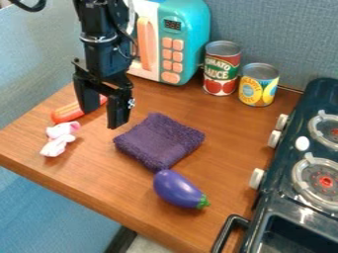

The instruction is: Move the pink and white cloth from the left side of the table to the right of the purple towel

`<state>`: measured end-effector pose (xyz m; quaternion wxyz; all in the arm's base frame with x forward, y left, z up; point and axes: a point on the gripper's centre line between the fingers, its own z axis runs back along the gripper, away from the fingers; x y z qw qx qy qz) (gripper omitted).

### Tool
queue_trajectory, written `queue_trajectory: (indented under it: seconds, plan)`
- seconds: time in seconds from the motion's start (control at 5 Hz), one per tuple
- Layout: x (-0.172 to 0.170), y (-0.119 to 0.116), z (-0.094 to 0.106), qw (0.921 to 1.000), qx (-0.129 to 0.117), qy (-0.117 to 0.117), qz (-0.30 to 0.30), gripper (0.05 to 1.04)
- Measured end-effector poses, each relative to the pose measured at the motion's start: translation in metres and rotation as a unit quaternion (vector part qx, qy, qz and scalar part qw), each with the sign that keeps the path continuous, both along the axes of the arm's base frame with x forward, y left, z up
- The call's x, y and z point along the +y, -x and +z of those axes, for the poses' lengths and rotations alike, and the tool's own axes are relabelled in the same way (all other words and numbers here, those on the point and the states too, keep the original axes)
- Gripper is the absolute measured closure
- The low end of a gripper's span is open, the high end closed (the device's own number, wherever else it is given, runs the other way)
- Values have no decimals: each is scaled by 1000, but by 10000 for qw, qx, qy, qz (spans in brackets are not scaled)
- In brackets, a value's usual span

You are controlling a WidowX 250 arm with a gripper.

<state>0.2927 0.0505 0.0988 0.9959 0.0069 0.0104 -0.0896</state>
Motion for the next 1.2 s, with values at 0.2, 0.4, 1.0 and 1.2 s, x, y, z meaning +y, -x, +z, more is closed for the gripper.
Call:
queue_trajectory:
  seconds: [0.2, 0.4, 1.0, 1.2]
  plan:
    - [0, 2, -8, 9999, 144, 23, 23, 83]
    - [12, 9, -18, 9995, 163, -114, 234, 83]
    - [60, 22, -40, 9895, 441, -381, 1324, 83]
    - [71, 18, -46, 9832, 573, -671, 1599, 83]
